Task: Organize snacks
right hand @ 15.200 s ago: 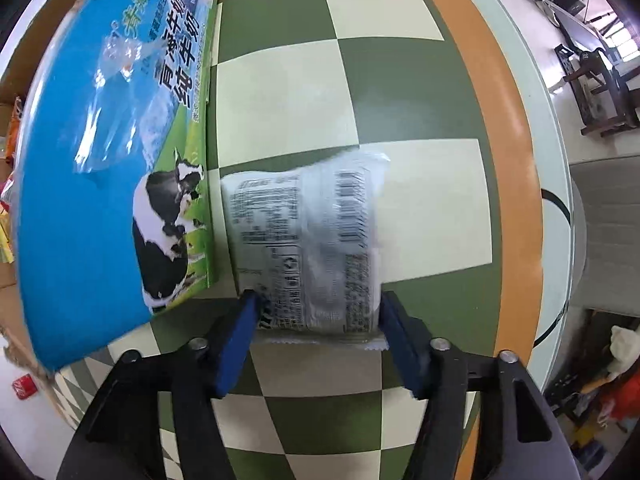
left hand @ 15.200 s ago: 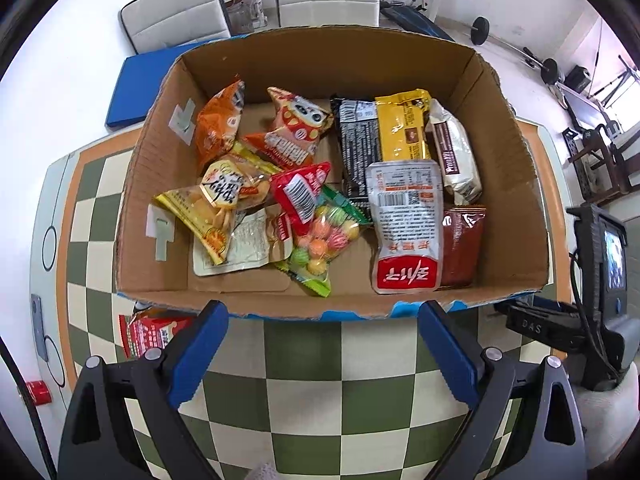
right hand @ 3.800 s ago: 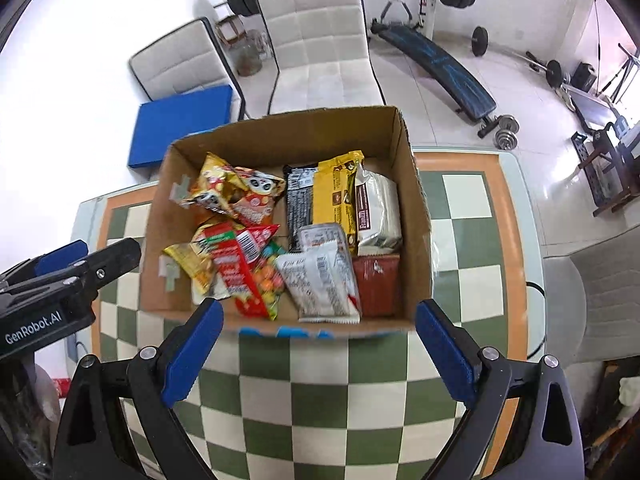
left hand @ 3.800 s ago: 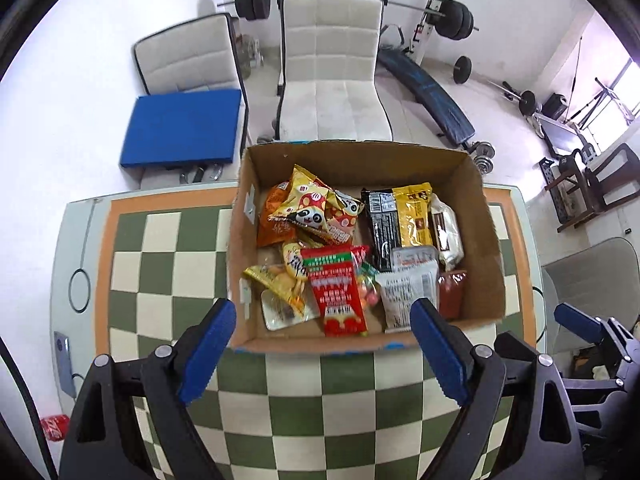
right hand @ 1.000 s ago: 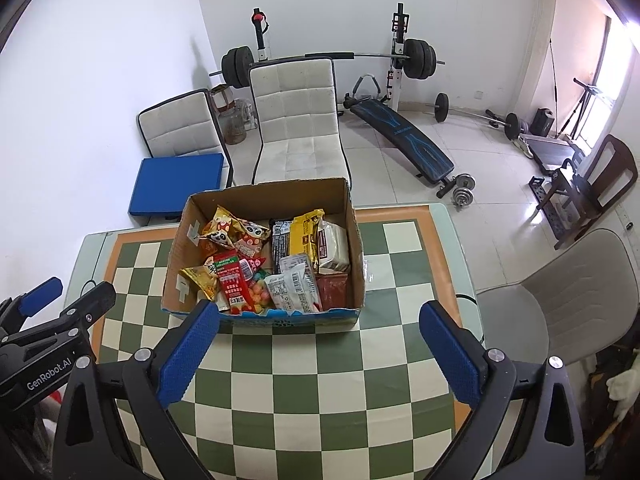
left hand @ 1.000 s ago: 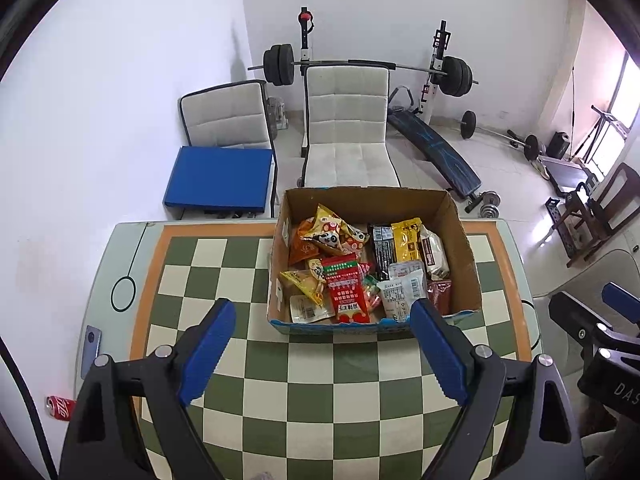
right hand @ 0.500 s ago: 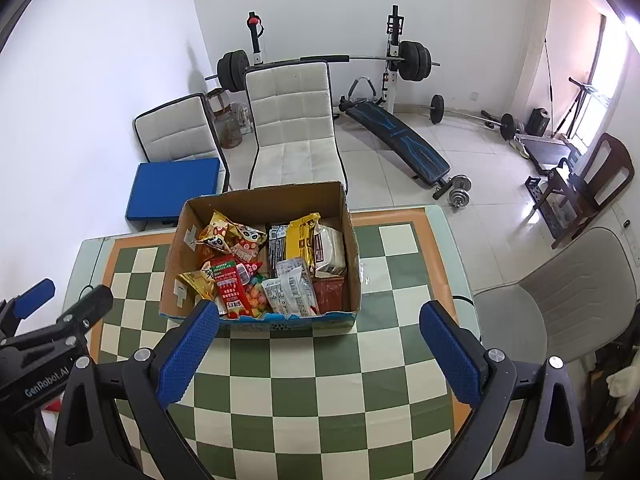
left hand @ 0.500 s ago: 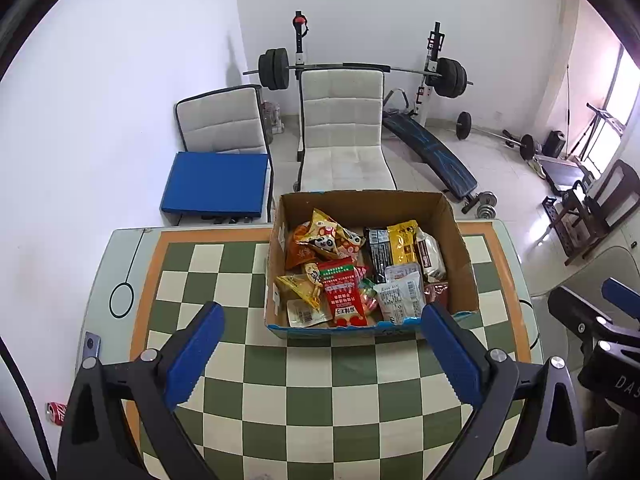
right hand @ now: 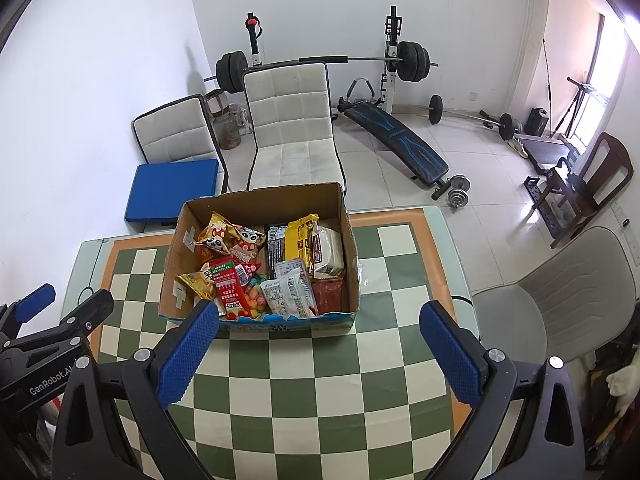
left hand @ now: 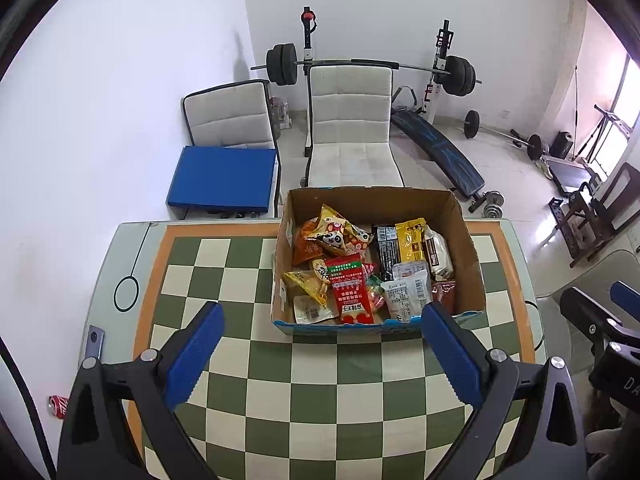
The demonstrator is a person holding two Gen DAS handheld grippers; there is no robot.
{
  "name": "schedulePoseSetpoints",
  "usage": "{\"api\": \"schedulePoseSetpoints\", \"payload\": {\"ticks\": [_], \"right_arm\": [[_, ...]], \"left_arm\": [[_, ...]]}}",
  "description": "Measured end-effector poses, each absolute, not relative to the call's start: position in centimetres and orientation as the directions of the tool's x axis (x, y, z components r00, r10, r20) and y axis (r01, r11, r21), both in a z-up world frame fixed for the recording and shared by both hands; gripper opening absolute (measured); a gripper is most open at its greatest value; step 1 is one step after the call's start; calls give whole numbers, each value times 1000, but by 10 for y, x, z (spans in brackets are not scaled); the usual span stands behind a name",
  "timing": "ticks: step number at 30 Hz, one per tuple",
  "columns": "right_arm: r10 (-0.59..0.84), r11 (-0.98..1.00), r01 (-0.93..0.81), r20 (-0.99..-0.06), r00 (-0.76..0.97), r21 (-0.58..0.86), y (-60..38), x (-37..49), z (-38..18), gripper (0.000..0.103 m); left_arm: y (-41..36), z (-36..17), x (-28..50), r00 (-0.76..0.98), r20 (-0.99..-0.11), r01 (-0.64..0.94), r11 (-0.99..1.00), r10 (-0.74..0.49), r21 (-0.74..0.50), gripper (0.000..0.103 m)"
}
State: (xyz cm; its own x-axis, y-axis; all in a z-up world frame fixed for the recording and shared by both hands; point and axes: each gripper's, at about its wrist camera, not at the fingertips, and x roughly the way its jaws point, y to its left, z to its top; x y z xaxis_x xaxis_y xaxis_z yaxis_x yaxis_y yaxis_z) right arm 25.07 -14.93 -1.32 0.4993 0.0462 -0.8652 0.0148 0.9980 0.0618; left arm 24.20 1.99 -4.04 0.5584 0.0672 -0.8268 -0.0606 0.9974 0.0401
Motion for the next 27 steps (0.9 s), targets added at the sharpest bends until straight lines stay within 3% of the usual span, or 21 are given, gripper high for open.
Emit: {"api": "schedulePoseSetpoints", "payload": {"ticks": [27], "right_arm": [[44,997,33,-871,490,69,-154,245,-17,102]], "left_arm": [[11,-42,240,546,-836,-37,998,55,41,101]]}}
